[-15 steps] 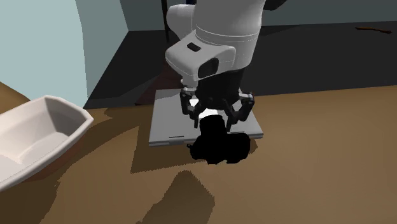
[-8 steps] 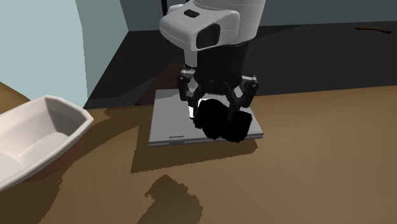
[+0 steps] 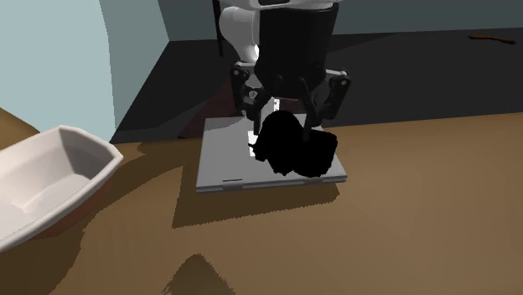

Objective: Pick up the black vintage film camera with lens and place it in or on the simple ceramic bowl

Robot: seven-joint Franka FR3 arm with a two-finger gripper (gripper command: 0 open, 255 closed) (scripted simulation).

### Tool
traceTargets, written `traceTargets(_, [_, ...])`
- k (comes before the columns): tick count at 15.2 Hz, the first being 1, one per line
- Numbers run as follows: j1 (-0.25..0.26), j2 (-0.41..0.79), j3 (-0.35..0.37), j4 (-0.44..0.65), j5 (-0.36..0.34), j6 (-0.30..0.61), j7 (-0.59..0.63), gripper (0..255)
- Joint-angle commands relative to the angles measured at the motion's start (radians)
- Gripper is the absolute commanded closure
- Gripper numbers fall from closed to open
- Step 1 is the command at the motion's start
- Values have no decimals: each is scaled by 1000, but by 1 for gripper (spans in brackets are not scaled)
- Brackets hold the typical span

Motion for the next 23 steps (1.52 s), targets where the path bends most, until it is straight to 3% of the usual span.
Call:
traceTargets(1, [0,-8,-1,21,3,-28,-2,255])
traceTargets(5, [-1,-14,-2,58,5,-71,-5,255])
traceTargets(14, [-100,-30,-122,39,-4,-62,-222,255])
traceTargets(23, [-197,34,-233,113,-24,-66,-424,255])
